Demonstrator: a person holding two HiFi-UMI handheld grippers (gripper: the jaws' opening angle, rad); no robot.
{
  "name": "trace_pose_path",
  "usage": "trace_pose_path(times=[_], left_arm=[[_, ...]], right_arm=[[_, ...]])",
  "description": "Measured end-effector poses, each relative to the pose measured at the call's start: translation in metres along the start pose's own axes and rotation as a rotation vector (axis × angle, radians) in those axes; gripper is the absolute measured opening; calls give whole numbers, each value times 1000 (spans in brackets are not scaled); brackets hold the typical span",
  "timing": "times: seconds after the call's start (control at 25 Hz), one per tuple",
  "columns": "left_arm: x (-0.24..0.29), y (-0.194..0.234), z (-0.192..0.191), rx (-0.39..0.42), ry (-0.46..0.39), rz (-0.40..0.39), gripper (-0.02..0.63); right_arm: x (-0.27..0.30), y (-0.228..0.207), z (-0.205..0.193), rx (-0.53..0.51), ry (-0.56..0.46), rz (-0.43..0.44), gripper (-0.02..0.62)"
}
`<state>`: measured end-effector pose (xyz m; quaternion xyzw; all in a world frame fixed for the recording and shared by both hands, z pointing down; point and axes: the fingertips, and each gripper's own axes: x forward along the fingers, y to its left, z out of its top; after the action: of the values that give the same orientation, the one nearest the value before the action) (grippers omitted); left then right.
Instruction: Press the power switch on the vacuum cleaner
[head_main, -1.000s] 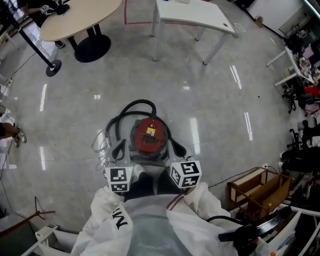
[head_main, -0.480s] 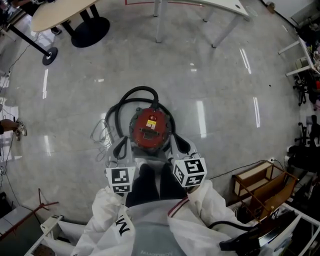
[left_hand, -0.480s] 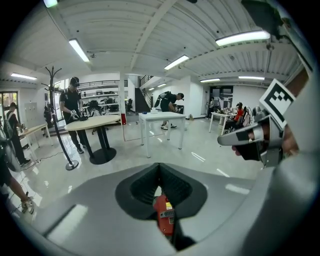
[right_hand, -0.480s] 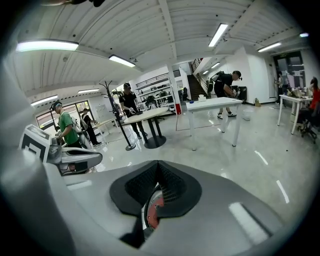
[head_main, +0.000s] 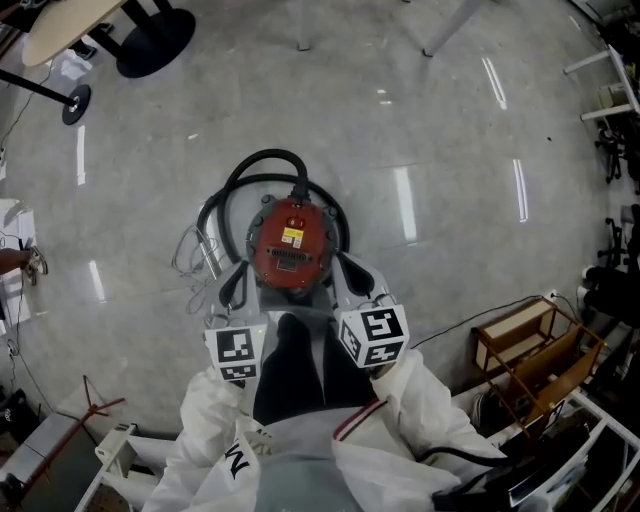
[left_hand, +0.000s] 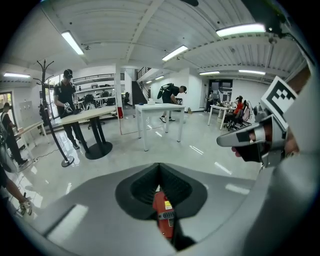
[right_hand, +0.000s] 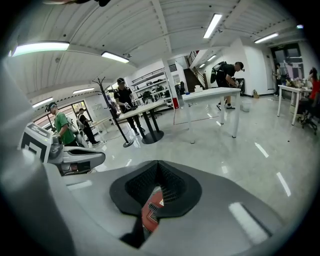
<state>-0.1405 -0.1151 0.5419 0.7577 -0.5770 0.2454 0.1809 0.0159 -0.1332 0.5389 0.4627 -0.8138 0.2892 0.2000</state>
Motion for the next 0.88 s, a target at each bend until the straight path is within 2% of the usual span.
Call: trace_pose_path(times=[0.4,0.88], left_arm=[[52,-17,-32,-11,51,-36,0],[86,-19,-78,-16,116,-51,0]], right_arm=[[35,-16,-38,14,62,8,1],[70,-26,-78,43,99,17,0]])
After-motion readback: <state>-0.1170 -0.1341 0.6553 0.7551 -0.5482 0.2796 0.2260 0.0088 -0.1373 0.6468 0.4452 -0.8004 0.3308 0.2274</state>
